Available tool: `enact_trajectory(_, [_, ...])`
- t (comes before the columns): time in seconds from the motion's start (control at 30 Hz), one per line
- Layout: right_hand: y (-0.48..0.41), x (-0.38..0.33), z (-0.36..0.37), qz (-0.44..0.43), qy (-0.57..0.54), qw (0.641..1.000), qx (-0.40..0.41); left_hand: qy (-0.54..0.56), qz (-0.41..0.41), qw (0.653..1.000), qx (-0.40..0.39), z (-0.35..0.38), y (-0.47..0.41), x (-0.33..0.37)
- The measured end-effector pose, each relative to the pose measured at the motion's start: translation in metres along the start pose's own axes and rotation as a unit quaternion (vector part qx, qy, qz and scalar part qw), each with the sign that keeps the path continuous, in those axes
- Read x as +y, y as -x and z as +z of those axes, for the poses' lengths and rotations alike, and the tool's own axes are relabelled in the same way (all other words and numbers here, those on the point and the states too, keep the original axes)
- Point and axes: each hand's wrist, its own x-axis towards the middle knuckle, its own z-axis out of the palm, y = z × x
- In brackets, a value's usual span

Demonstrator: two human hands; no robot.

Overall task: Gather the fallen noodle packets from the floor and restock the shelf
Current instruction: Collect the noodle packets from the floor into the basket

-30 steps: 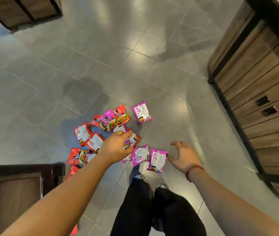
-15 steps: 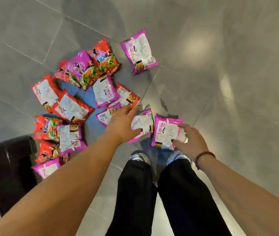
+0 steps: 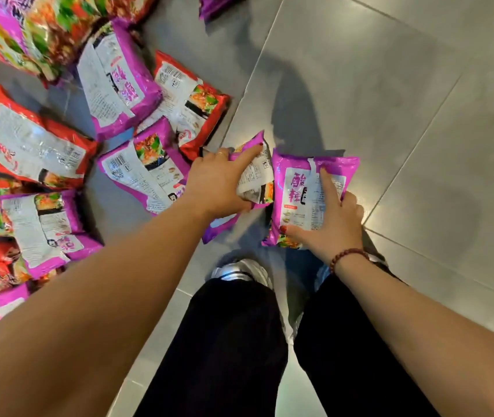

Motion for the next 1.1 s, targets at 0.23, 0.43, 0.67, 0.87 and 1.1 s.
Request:
enact_trajectory(0.23, [0.017,-0.011,-0.011,0.029,-0.120,0.992,-0.007,0.118,-0.058,0.991,0.019,-0.016,0.039,0.012])
enact_trajectory(0.43, [0.080,-0.033,-0.104,0.003,-0.224,0.974,0.013,0.354,-0.123,0.924,0.076,-0.081,0.116,0.037])
enact_trajectory(0.67, [0.211,-0.090,-0.244,-0.025,-0.428,0.903,0.032,0.597,-0.154,0.773,0.148,-0.220,0.222,0.090])
enact_trajectory(0.87, [0.347,-0.154,-0.355,-0.123,-0.493,0.858,0.071,0.654,-0.109,0.729,0.171,-0.375,0.324,0.138])
enact_trajectory(1.1, [0.472,-0.174,-0.439,-0.192,-0.522,0.822,0.123,0.699,0.038,0.703,0.124,-0.469,0.429,0.168])
